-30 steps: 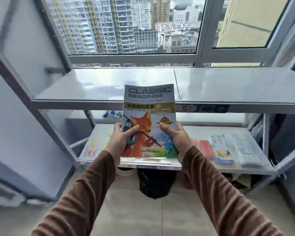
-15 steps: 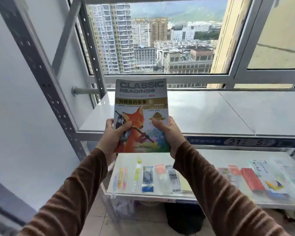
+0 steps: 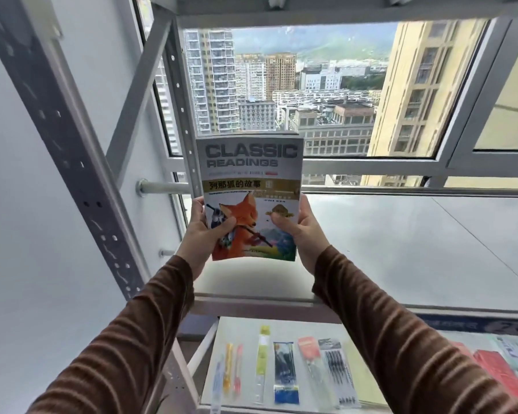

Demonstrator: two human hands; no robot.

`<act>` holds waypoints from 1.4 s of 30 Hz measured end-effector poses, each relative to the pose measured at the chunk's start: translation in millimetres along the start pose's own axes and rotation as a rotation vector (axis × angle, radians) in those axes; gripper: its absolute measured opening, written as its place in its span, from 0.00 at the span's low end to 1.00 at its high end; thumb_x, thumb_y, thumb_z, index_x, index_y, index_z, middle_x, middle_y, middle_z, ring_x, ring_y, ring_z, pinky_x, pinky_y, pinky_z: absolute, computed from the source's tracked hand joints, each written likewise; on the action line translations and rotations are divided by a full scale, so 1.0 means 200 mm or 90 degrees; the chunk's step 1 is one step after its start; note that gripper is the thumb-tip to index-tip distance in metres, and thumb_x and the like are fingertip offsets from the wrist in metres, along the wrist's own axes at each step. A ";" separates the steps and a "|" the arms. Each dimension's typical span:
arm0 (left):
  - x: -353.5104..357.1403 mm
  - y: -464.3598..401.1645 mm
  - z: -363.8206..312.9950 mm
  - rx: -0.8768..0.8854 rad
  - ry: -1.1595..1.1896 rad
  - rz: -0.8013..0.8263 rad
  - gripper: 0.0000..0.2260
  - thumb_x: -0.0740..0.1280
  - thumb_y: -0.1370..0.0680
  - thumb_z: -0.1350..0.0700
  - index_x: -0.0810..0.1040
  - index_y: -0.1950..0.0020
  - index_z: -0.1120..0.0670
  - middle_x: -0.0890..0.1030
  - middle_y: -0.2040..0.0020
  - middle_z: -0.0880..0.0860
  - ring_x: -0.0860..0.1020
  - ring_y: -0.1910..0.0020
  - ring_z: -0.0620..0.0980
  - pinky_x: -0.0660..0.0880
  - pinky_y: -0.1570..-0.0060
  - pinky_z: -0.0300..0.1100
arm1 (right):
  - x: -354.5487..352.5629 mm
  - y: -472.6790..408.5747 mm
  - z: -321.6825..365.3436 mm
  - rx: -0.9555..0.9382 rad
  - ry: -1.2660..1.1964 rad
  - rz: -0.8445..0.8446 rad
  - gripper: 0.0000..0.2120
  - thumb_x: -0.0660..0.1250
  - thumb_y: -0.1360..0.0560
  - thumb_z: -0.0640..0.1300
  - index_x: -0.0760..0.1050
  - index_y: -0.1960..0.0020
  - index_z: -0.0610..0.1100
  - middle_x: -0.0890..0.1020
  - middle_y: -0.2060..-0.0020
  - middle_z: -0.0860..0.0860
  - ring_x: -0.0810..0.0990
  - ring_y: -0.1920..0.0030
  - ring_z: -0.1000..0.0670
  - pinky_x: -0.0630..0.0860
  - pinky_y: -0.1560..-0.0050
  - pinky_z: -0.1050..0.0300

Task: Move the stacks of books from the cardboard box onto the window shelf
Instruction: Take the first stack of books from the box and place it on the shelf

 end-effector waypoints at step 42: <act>-0.21 -0.42 0.15 -0.229 -0.168 -0.055 0.12 0.65 0.20 0.68 0.75 0.37 0.58 0.83 0.40 0.62 0.82 0.44 0.60 0.78 0.40 0.51 | 0.09 -0.44 -0.21 0.434 0.012 -0.143 0.05 0.72 0.28 0.40 0.79 0.53 0.41 0.83 0.62 0.42 0.82 0.68 0.45 0.83 0.60 0.45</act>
Point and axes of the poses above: each hand's wrist, its own y-axis away from the middle knuckle, its own x-axis out of the palm, z = x × y, the point moved 1 cm from there along -y, towards the middle knuckle
